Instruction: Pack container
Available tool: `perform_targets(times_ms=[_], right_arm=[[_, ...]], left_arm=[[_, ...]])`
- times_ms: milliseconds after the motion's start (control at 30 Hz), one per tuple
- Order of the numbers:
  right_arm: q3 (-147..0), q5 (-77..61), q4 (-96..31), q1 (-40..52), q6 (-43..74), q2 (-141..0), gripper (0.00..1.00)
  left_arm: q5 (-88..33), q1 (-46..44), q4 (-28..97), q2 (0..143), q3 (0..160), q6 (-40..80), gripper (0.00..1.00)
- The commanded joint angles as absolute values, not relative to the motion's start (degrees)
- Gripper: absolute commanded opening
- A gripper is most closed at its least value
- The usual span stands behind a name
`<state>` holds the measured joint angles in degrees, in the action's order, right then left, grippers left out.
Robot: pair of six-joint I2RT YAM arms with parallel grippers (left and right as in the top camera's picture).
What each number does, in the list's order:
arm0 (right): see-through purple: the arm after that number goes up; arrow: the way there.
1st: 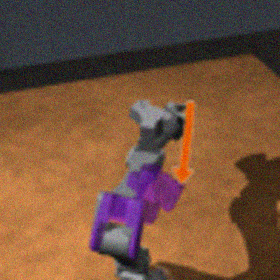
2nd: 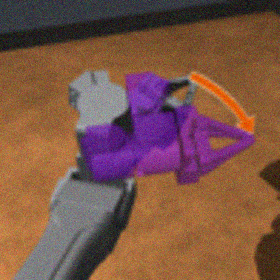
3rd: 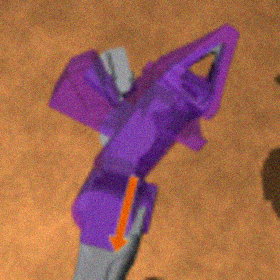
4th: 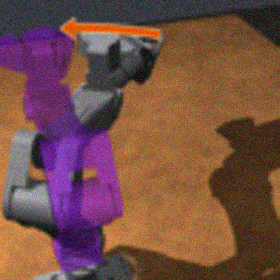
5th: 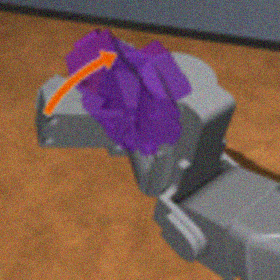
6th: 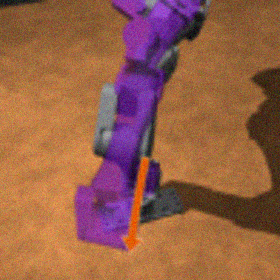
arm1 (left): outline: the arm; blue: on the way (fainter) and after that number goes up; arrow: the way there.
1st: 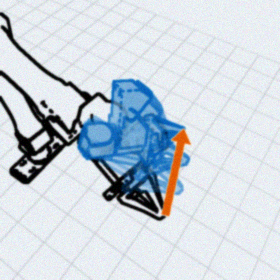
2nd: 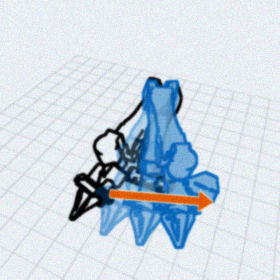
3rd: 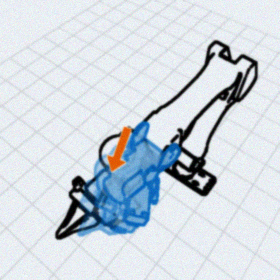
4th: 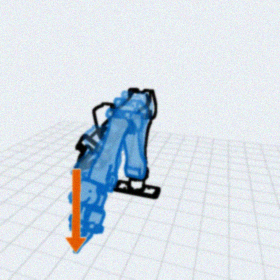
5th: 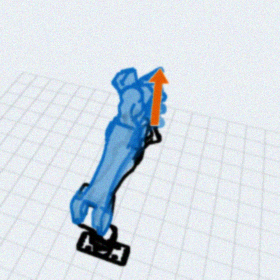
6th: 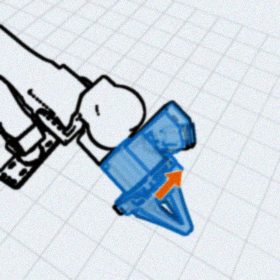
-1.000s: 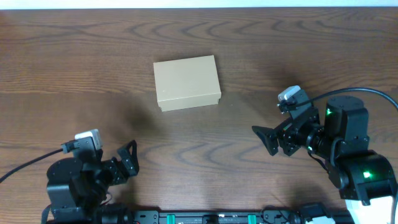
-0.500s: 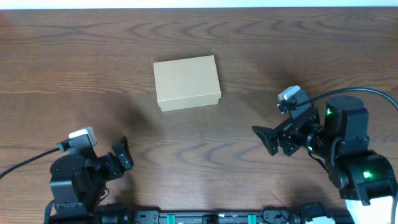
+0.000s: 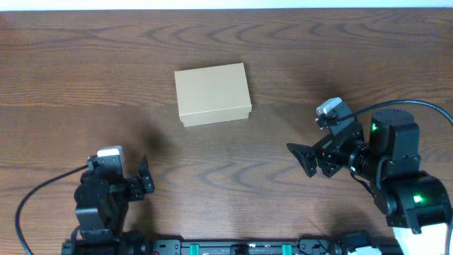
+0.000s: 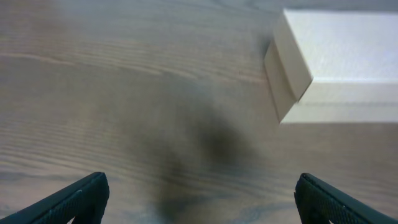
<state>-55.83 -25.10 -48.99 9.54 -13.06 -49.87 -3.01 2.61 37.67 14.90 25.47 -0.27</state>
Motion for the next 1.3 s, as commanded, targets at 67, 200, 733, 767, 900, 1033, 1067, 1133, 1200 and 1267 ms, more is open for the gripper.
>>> perform_targets(times_ms=[67, 200, 733, 767, 900, 1033, 1067, 1133, 1200, 1267], right_arm=[[-55.8, -25.9, -49.1, 9.0, -13.8, -50.0, 0.99], [-55.8, -26.0, -49.1, 9.0, -13.8, -50.0, 0.99], [-55.8, -25.9, -49.1, 9.0, -13.8, -50.0, 0.99], [-55.8, -25.9, -49.1, 9.0, -13.8, -50.0, 0.99], [-55.8, -26.0, -49.1, 9.0, -13.8, -50.0, 0.99], [-55.8, -25.9, -49.1, 9.0, -13.8, -50.0, 0.99], [-55.8, -25.9, -49.1, 9.0, -13.8, -50.0, 0.99], [-55.8, -25.9, -49.1, 9.0, -13.8, -50.0, 0.99], [-55.8, -26.0, -49.1, 9.0, -13.8, -50.0, 0.99], [-55.8, -25.9, -49.1, 9.0, -13.8, -50.0, 0.99]], left_arm=[[-4.1, 3.0, 37.0, 9.7, 20.2, -1.8, 0.95], [-4.1, 3.0, 37.0, 7.2, 17.0, -1.8, 0.95], [-4.0, 3.0, 37.0, 0.2, 9.0, -5.1, 0.95], [-4.0, 3.0, 37.0, 0.2, 9.0, -6.0, 0.95], [-4.0, 3.0, 37.2, 0.2, 9.0, -6.7, 0.95], [-4.1, 3.0, 37.3, 0.2, 9.0, -6.7, 0.95], [-4.1, 3.0, 37.3, 0.2, 9.0, -6.7, 0.95], [-4.1, 3.0, 37.3, 0.3, 9.0, -6.7, 0.95], [-4.1, 3.0, 37.3, 0.3, 9.0, -6.7, 0.95], [-4.0, 3.0, 37.3, 0.3, 9.0, -6.7, 0.95]])
